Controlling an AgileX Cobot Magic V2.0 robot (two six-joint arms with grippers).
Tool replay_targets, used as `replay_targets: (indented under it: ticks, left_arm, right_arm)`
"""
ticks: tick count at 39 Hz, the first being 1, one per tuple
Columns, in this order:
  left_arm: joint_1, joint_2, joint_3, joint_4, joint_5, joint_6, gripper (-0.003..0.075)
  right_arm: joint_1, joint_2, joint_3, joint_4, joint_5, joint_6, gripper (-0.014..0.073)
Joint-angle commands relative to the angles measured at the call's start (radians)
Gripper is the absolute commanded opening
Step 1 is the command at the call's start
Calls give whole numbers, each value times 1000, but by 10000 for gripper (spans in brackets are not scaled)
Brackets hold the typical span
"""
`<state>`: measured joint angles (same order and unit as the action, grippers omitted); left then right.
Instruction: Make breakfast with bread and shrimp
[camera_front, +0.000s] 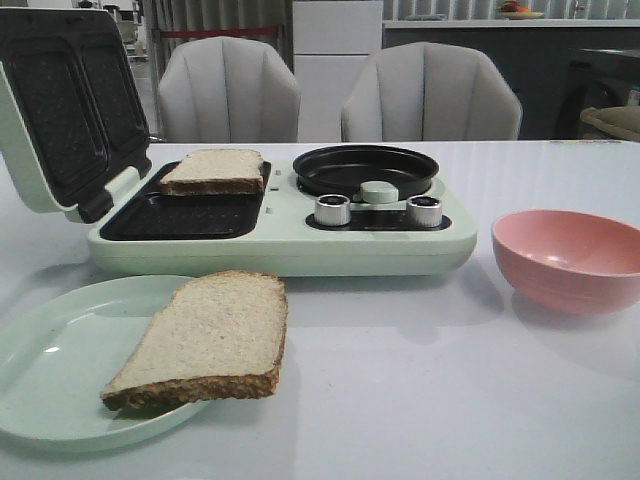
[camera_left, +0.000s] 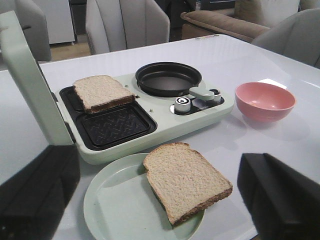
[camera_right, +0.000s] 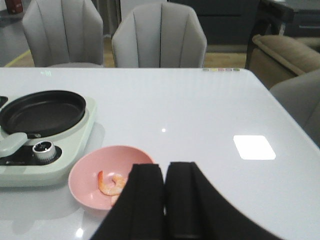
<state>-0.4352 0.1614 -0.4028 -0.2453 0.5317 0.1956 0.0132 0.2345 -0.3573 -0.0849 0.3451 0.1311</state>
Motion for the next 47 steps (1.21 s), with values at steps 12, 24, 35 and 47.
replay_targets:
  ticks: [12, 24, 35, 47]
  left_arm:
    - [-7, 12, -27, -10, -96, -11, 692]
    - [-7, 12, -27, -10, -96, -11, 692]
    - [-7, 12, -27, -10, -96, -11, 692]
    - [-7, 12, -27, -10, -96, -11, 692]
  right_arm:
    - [0, 197, -83, 18, -37, -3, 400]
    - [144, 509, -267, 168, 92, -3, 549]
    - [334, 859, -395, 412, 77, -4, 549]
    - [426, 1189, -531, 542, 59, -52, 549]
